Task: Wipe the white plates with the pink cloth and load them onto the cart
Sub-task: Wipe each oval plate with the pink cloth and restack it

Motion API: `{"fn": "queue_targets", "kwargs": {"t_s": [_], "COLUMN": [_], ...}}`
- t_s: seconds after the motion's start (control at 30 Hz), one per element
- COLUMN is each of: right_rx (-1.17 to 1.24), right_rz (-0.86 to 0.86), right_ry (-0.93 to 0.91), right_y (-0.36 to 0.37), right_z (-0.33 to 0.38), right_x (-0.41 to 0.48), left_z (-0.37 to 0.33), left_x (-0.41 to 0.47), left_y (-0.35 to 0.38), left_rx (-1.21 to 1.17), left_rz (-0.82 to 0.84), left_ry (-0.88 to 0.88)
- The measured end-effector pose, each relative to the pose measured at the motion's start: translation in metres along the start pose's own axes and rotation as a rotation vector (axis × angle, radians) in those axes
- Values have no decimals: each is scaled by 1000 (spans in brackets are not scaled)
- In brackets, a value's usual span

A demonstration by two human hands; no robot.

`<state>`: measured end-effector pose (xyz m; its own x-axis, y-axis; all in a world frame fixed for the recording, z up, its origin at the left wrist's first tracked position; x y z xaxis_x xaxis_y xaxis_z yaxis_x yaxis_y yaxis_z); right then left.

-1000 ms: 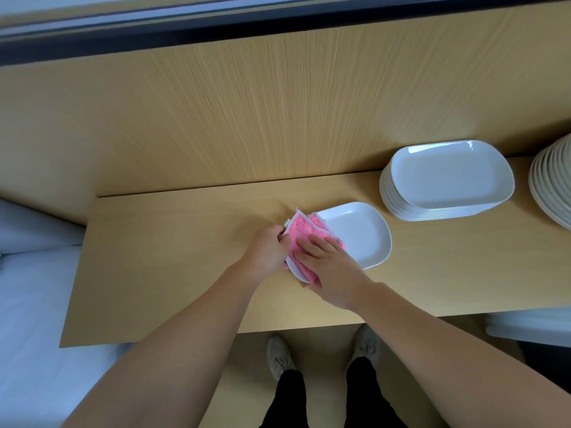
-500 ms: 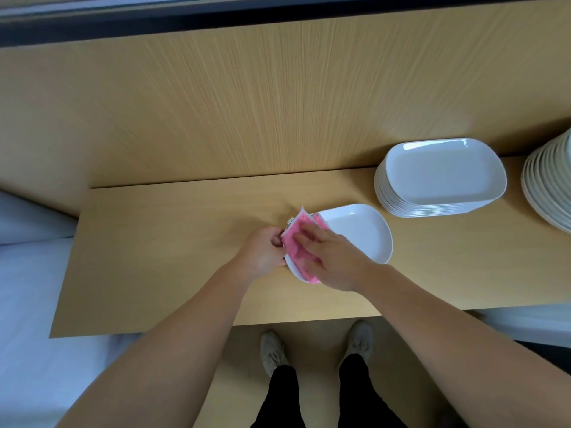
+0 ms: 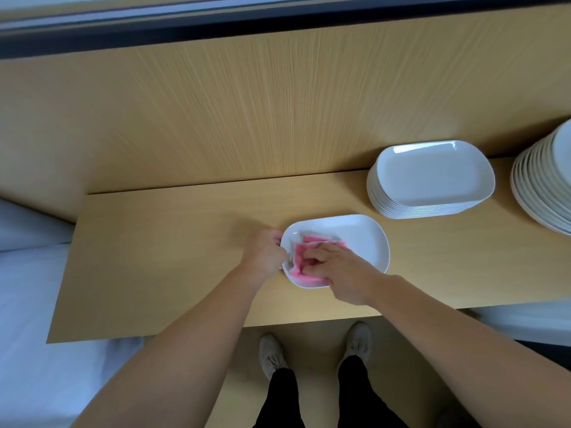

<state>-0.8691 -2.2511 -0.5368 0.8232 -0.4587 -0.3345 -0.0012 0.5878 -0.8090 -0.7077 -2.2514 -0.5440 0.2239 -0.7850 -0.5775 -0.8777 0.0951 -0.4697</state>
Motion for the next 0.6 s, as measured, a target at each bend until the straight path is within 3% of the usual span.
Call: {"fn": "queue_targets", "kwargs": {"t_s": [0.13,0.37,0.6], "right_rx": [45,-36,-55], "right_rz": [32,-73,-168], "right_ry": [-25,-46,-19], "right_y": [-4,6,3], "right_z": [-5,-4,-31], "right_x": [-14,-11,-35], "left_z": [0,-5,-5], "left_x": [2,0,-4], "left_y": [0,10,7], "left_rx": [38,197,112], "left_rz": [-19,-2,-22], "left_ry": [5,58,29]}}
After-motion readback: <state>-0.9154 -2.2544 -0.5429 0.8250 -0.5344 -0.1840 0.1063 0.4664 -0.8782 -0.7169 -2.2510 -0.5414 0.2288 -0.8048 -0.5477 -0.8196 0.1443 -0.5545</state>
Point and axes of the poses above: each hand's wrist, its own x-axis towards the middle knuckle, its own y-axis out of the palm, z = x × y, the point moved 6 cm from there along x, towards the middle knuckle, and after that the axes turned 1 degree about -x, right-handed, at the moved point
